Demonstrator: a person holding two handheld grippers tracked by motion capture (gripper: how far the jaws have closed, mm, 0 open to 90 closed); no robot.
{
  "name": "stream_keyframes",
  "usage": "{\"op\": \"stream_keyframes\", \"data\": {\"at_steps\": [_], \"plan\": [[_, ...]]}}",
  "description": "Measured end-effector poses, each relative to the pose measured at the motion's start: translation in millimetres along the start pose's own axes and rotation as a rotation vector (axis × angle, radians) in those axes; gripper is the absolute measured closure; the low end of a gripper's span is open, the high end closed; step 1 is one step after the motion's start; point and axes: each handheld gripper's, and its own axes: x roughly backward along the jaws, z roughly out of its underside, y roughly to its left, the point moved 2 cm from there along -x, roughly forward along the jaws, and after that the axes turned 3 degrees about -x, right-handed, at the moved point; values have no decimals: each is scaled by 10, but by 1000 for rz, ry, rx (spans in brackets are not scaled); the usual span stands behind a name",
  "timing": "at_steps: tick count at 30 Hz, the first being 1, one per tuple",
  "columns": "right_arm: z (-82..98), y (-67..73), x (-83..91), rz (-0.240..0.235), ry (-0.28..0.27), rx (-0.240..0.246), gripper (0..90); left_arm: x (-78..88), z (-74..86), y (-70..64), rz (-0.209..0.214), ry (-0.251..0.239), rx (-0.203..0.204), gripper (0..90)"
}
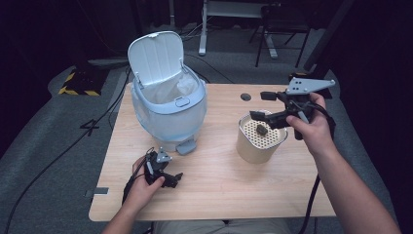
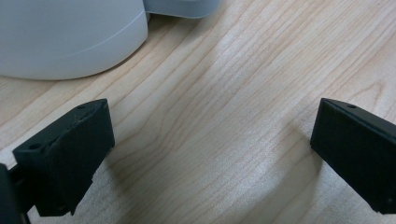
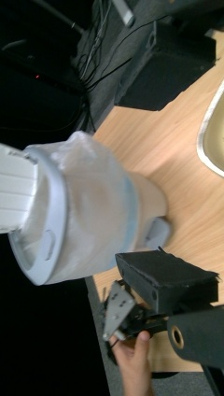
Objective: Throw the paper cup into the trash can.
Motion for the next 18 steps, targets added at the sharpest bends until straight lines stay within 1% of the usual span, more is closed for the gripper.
{"op": "stream_keyframes", "data": {"at_steps": [4,7,8,12,14,16,18], "plan": [[207,-14,132,36,36,-4,214,0,0,0,0,0,0,2],[348,-17,224,59,63,3,214,0,0,1,0,0,-1,2],[394,-13,256,64,68,-4,216,0,0,0,0,0,0,2],[606,-12,368,88,79,-26,221,4,2,-4,-6,2,2,2],[737,-23,410,83,71,-44,224,9,6,-10,-16,3,10,3],[882,-32,459,95,60,-66,224,12,8,-15,-19,3,12,3],[1034,-35,507,111,61,-77,224,14,11,-21,-19,0,16,5]]}}
